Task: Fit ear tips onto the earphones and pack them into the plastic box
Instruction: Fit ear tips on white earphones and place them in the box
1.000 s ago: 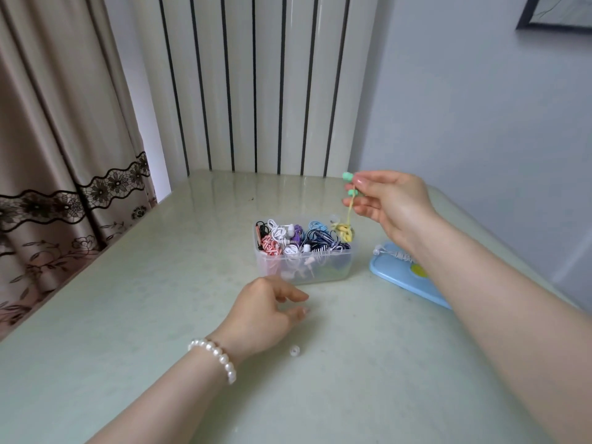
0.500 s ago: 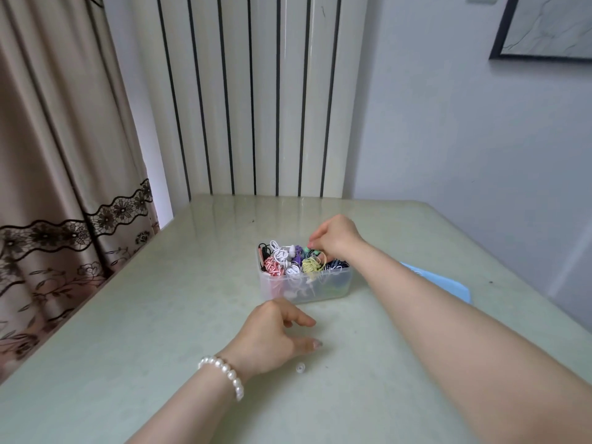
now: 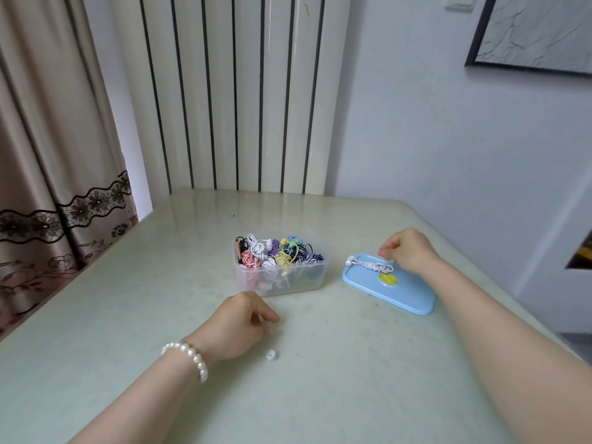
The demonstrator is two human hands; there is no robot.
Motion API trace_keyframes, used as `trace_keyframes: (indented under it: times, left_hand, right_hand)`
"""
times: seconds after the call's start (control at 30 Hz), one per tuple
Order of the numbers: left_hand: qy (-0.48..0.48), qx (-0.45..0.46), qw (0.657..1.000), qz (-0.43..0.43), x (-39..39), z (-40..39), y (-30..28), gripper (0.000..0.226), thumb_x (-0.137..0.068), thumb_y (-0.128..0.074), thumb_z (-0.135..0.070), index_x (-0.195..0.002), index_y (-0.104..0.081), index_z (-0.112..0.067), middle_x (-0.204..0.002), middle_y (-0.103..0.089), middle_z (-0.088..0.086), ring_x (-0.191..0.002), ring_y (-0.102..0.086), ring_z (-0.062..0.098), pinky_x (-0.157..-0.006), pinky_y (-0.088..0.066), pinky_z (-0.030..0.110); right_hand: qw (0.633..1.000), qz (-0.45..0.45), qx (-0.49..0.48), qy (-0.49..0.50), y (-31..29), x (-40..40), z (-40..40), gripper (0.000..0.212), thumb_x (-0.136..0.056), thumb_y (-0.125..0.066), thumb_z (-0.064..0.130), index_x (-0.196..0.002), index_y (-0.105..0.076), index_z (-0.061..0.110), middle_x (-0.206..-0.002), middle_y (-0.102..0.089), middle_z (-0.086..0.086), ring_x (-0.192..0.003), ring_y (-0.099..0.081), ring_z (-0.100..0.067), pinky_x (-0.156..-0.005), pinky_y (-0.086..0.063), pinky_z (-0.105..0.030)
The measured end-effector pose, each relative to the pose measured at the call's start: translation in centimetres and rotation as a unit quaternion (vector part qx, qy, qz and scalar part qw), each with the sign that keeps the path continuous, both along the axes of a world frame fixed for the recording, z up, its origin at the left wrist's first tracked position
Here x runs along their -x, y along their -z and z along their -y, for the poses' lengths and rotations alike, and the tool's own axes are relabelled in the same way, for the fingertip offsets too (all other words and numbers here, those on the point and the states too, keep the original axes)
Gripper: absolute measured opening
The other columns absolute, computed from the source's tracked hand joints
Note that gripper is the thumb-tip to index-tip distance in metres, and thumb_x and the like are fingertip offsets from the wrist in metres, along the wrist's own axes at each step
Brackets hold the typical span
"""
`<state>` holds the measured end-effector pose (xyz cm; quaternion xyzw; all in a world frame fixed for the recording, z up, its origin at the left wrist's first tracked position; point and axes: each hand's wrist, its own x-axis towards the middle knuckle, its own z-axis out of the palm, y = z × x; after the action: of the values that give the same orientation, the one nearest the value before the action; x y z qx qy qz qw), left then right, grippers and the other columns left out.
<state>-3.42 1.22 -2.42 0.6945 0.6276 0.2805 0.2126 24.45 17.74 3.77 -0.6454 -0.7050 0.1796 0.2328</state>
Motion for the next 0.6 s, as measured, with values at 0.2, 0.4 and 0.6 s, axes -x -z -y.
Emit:
trace_keyframes:
  times: [0.2, 0.4, 0.6]
  left_hand:
    - [-0.029, -0.039, 0.999, -0.023, -0.4, 0.0, 0.2, 0.019, -0.078, -0.069, -0.007, -0.095, -0.072, -0.016, -0.079, -0.051, -0.014, -0.063, -0.050, -0.001, -0.064, -0.038, 0.005]
    - [-0.018, -0.063, 0.995, -0.076, -0.7, 0.1, 0.3, 0.023, -0.081, -0.060, -0.004, -0.093, -0.072, -0.018, -0.086, -0.052, -0.007, -0.075, -0.053, 0.008, -0.068, -0.038, 0.006]
    - [-0.039, -0.077, 0.991, -0.097, 0.1, -0.3, 0.5, 0.022, -0.083, -0.057, -0.007, -0.097, -0.069, -0.018, -0.086, -0.050, -0.007, -0.076, -0.049, 0.008, -0.065, -0.032, 0.003]
  right_hand:
    - [0.994, 0.097, -0.030, -0.043, 3.5, -0.2, 0.0, 0.035, -0.088, -0.058, 0.034, -0.120, -0.060, 0.020, -0.123, -0.055, -0.007, -0.118, -0.047, -0.027, -0.095, -0.038, -0.033]
    - [0.982, 0.160, -0.062, -0.077, 4.5, 2.6, -0.5, 0.026, -0.093, -0.048, 0.033, -0.109, -0.066, 0.021, -0.115, -0.063, -0.004, -0.115, -0.046, -0.028, -0.094, -0.036, -0.035]
    - [0.981, 0.168, -0.075, -0.059, 4.9, 4.4, -1.5, 0.032, -0.093, -0.049, 0.035, -0.122, -0.057, 0.024, -0.120, -0.061, -0.004, -0.117, -0.045, -0.027, -0.096, -0.033, -0.035]
